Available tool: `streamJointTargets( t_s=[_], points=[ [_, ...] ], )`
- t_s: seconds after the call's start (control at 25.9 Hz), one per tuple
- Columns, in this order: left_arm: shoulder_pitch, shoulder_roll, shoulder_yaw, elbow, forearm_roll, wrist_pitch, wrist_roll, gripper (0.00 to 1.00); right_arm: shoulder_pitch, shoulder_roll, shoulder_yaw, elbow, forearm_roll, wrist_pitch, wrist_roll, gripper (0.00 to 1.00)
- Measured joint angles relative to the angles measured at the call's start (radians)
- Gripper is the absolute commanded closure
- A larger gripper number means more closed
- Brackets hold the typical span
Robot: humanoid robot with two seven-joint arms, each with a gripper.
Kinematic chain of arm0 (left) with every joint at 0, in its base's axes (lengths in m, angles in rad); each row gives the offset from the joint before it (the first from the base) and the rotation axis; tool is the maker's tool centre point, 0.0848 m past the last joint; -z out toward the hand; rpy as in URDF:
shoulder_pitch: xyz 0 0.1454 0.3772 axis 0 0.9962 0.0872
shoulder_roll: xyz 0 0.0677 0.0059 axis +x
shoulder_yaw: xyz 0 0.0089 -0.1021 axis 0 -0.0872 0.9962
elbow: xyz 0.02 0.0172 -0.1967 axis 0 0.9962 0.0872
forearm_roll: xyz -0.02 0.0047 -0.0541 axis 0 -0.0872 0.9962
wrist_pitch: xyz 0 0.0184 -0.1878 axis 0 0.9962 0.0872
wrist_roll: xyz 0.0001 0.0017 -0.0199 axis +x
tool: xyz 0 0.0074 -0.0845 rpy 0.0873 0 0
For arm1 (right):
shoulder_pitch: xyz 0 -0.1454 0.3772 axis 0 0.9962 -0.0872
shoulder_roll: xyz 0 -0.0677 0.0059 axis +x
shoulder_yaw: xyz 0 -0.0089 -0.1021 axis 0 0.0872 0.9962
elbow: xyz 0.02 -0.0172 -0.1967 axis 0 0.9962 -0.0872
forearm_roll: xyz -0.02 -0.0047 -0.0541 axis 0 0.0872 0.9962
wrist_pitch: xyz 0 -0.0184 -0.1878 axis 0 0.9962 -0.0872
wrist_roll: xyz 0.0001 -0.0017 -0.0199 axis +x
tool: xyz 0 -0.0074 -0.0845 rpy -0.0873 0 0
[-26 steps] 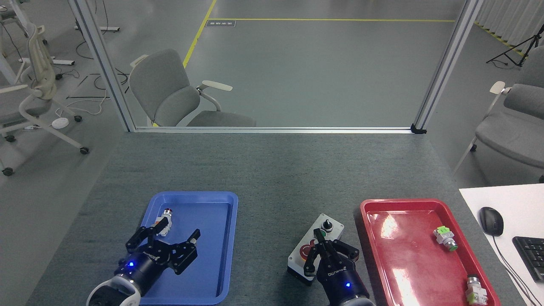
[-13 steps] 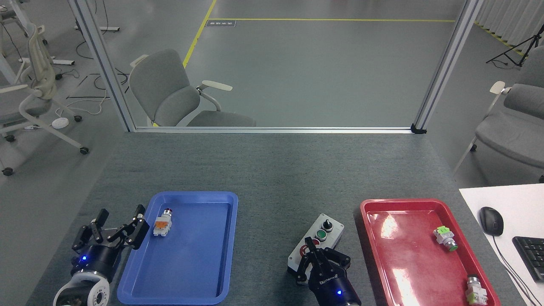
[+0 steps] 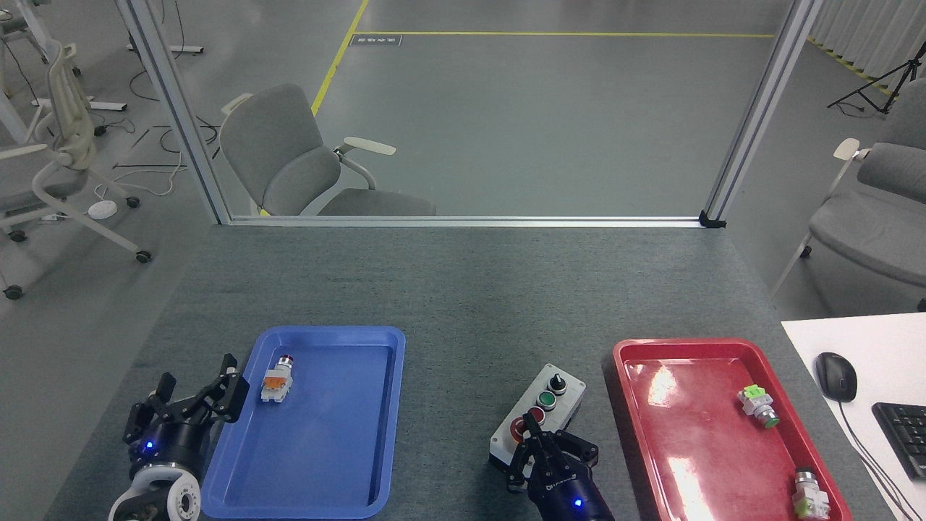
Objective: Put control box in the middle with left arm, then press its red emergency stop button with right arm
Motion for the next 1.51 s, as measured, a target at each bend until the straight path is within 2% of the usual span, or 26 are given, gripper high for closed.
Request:
streamJointTargets(
  t_s=[0.31,0.46,0.58,0.62,0.73,0.77,0.89,1.0,1.35,1.51],
  points=[
    [0.006,-0.015,-0.044,-0.021,-0.004,0.011,0.026,0.01,0.0,0.002,0.0,0.03,-0.009,0.008,-0.023,1.0],
    [0.005,-0.016,-0.054,-0.025,-0.005,0.011,0.033,0.01,0.005,0.003,-0.004,-0.001,-0.017,0.011,-0.009,1.0],
    [0.005,-0.016,-0.062,-0.028,-0.005,0.011,0.034,0.01,0.005,0.005,-0.01,-0.038,-0.022,0.014,-0.051,1.0],
    [0.005,-0.016,-0.065,-0.03,-0.005,0.011,0.034,0.01,0.007,0.005,-0.015,-0.049,-0.023,0.014,-0.057,0.91],
    [0.006,-0.015,-0.071,-0.037,-0.005,0.01,0.034,0.01,0.014,0.007,-0.055,-0.082,-0.026,0.011,-0.07,0.37],
    [0.006,-0.014,-0.072,-0.039,-0.005,0.01,0.034,0.01,0.018,0.009,-0.072,-0.091,-0.026,0.011,-0.073,0.27],
    [0.006,-0.009,-0.073,-0.042,-0.005,0.009,0.032,0.01,0.029,0.012,-0.127,-0.108,-0.027,0.011,-0.078,0.07],
    [0.006,-0.006,-0.073,-0.05,-0.005,0.009,0.03,0.01,0.034,0.011,-0.179,-0.113,-0.028,0.01,-0.079,0.03],
    [0.064,-0.013,-0.084,-0.06,-0.006,0.01,0.032,0.01,0.038,-0.017,-0.281,-0.116,-0.034,0.0,-0.169,0.02],
    [0.076,-0.014,-0.103,-0.051,-0.007,0.011,0.034,0.01,0.038,-0.027,-0.302,-0.116,-0.093,0.006,-0.174,0.02]
  ],
)
